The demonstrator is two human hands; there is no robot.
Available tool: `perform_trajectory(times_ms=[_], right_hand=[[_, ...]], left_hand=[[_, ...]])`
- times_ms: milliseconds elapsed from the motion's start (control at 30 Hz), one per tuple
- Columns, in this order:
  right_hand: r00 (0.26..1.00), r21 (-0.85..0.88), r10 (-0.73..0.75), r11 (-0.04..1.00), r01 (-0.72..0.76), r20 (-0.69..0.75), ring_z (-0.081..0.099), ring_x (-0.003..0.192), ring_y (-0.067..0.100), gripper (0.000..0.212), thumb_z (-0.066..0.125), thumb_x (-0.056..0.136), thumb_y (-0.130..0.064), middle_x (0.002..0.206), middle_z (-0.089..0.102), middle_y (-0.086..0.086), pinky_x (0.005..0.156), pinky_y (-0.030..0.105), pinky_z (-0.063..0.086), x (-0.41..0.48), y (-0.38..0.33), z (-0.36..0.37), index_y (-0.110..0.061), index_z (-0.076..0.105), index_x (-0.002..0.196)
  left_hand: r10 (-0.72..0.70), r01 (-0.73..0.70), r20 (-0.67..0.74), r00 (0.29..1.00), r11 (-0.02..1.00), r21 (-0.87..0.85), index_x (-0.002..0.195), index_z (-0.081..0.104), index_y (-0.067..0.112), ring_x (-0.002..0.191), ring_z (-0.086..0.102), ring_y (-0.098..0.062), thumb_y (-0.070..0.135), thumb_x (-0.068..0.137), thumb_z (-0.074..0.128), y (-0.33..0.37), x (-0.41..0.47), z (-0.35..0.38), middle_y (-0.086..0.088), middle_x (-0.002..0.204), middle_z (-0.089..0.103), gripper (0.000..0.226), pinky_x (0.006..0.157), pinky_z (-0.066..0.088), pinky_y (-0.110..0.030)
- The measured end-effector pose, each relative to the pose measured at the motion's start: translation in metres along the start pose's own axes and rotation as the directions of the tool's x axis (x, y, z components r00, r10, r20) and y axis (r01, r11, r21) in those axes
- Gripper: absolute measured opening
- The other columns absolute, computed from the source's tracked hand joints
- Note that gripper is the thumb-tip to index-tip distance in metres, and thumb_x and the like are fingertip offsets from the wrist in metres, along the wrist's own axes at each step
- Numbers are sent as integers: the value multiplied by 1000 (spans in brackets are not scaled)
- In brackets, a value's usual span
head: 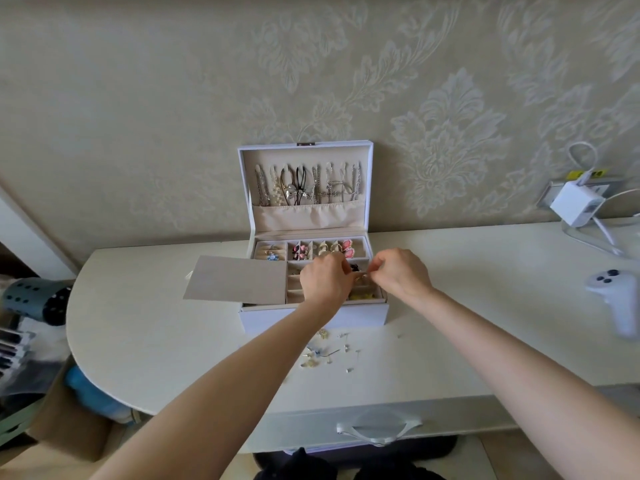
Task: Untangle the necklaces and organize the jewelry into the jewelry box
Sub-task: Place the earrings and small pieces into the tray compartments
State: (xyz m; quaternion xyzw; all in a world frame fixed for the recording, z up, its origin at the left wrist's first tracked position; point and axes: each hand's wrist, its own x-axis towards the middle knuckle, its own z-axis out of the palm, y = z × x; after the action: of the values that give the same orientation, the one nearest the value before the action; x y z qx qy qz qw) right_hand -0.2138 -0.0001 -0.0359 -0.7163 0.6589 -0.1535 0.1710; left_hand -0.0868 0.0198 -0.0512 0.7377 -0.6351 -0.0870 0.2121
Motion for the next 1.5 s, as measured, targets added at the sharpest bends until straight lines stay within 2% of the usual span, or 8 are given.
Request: perform_trajectory(times_ms=[233,500,800,900,1067,1200,1367,1500], right_hand=[[990,36,-99,994,103,-98,62,89,23,13,65,85,-28,88,69,0,65,26,38,-16,2,1,-24,68,97],[946,123,-320,938,324,-51,40,42,-3,8,62,88,-26,51,46,-18,53,13,30,-69,-11,31,-27,70,89],[918,43,-345,938,343,196,64,88,19,17,61,87,-33,88,72,0,72,27,44,-86,-18,69,-31,68,103],[923,17,-340,939,342,182,63,84,20,13,63,84,-34,77,68,-2,62,27,39,-86,-20,73,-30,67,96],[921,29,-348,937,348,175,46,64,16,7,63,85,-30,50,38,-12,49,14,25,-85,-19,75,-26,65,90],[920,39,-346,938,345,184,52,69,19,8,62,84,-28,56,48,-10,49,17,28,-83,-18,75,-24,65,90],[923,72,-357,934,350,145,54,70,14,11,59,87,-25,61,54,-12,62,24,36,-82,-18,69,-20,66,94],[922,95,-375,925,367,96,42,50,4,9,59,90,-25,49,42,-15,56,20,36,-82,-16,66,-18,65,92]], left_hand=[[11,-21,-136,991,997,-69,94,63,22,79,61,-17,40,88,61,-22,-15,-11,5,86,67,20,59,36,-24],[-4,-44,-261,965,983,-177,88,61,16,61,52,-17,32,85,67,-70,-74,-22,11,70,54,17,53,33,-26],[113,-127,-275,955,991,-31,79,66,22,64,59,-16,15,71,81,-116,-105,-14,11,75,63,18,46,40,-23],[191,-188,-201,961,981,36,78,69,25,68,63,-16,16,63,86,-115,-106,-8,12,74,64,25,43,39,-22],[198,-192,-74,977,978,78,101,67,28,89,62,-19,33,88,61,-113,-101,6,5,98,61,15,63,45,-28],[208,-204,-89,974,978,54,91,65,20,78,64,-24,32,86,64,-112,-100,7,3,94,62,13,57,41,-26],[183,-175,-267,946,983,52,80,60,17,55,59,-18,17,71,81,-124,-104,-9,5,78,62,23,45,32,-22],[6,-5,-411,912,1000,4,85,58,14,72,57,-22,16,75,77,-146,-119,-18,2,82,59,22,50,37,-27]])
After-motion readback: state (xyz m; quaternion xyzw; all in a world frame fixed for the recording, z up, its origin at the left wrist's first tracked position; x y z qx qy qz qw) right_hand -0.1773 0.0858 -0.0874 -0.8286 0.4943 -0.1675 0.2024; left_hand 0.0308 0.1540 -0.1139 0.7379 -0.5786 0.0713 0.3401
